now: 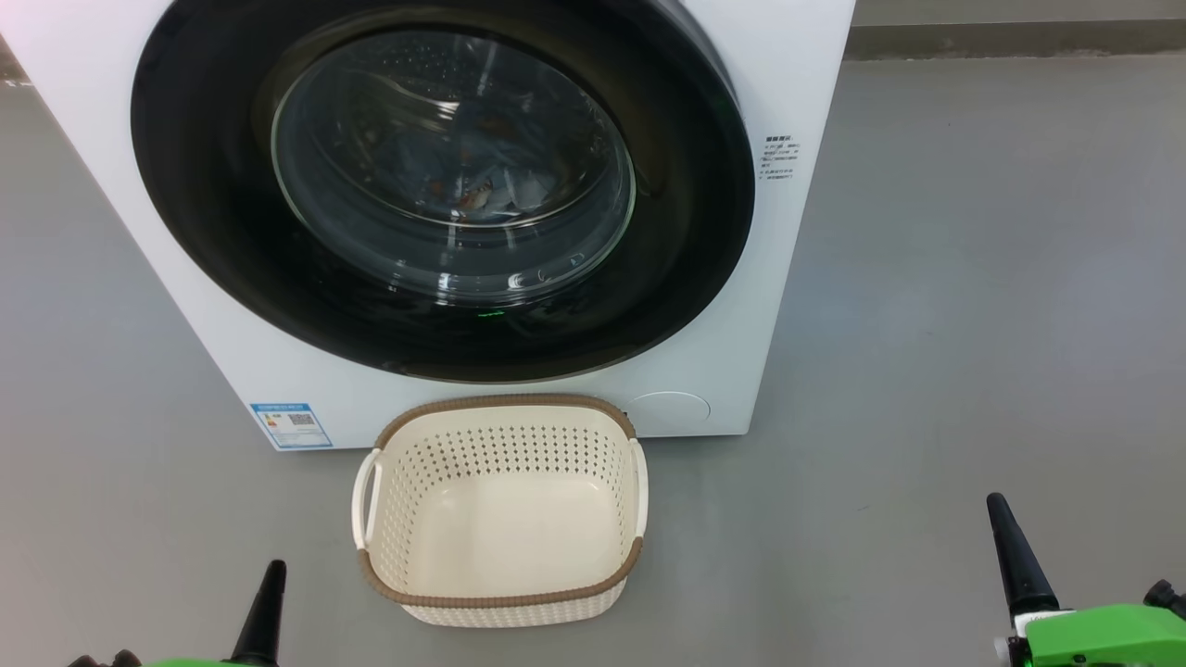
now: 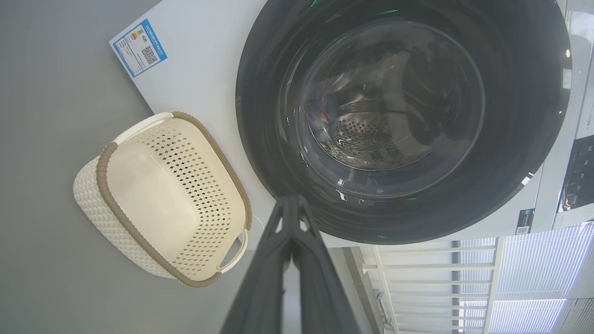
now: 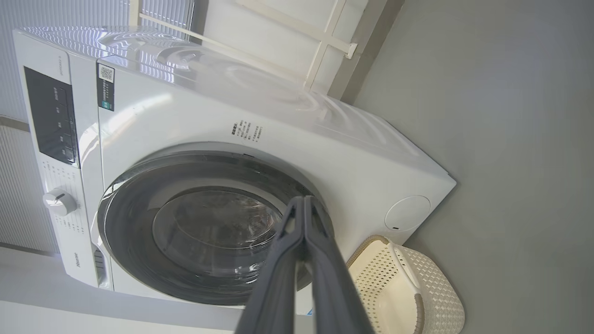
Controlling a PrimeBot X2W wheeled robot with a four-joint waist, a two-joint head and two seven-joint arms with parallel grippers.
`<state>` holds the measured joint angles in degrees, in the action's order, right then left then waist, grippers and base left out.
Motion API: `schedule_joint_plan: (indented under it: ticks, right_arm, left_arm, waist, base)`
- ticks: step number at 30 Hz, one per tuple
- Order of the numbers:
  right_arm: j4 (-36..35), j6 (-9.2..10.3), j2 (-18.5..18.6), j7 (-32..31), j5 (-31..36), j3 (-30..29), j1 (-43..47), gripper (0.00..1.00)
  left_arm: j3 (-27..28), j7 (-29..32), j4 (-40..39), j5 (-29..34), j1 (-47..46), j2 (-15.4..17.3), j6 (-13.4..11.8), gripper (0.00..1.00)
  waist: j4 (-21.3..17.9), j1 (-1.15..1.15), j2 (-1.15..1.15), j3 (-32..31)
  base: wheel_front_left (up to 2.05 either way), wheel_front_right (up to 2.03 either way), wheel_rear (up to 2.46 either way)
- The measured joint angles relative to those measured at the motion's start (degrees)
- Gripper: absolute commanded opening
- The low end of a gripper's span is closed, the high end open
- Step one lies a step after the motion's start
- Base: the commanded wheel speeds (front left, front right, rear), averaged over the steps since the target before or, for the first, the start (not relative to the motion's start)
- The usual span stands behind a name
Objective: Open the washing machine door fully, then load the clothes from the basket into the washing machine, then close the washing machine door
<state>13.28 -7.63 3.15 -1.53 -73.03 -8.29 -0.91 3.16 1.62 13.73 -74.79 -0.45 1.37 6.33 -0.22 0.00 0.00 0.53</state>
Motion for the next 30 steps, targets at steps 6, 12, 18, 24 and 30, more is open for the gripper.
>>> schedule_joint_plan:
  ticks: [6, 12, 18, 24, 30]
  right_arm:
    - [0.41, 0.01, -0.08, -1.01, -3.90, 0.04, -0.51, 0.00]
    - [0.81, 0.05, -0.19, -2.02, -7.82, 0.09, -0.61, 0.00]
    - [1.26, 0.07, -0.26, -3.01, -11.72, 0.12, -1.90, 0.00]
    - [1.76, 0.07, -0.38, -4.01, -15.80, 0.13, -2.01, 0.00]
    - [2.07, 0.08, -0.51, -4.57, -18.39, 0.18, -2.95, 0.00]
  left_arm:
    - [0.32, 1.00, 0.40, -3.50, -0.52, 0.00, 0.07, 0.00]
    - [0.73, 1.98, 0.60, -7.08, -1.28, 0.01, 0.18, 0.00]
    - [0.97, 3.00, 0.90, -10.62, -2.16, 0.03, 0.49, 0.00]
    - [1.18, 3.97, 1.16, -14.16, -2.32, 0.03, 0.56, 0.00]
    - [1.34, 4.52, 1.38, -16.92, -3.26, 0.04, 0.57, 0.00]
  waist:
    - [0.05, 0.00, 0.00, -0.08]
    - [0.10, 0.00, 0.00, -0.15]
    - [0.14, 0.00, 0.00, -0.23]
    - [0.19, 0.00, 0.00, -0.31]
    - [0.22, 0.00, 0.00, -0.35]
  base:
    - [0.00, 0.00, 0.00]
    - [0.00, 0.00, 0.00]
    - [0.00, 0.00, 0.00]
    - [0.00, 0.00, 0.00]
    - [0.00, 0.00, 0.00]
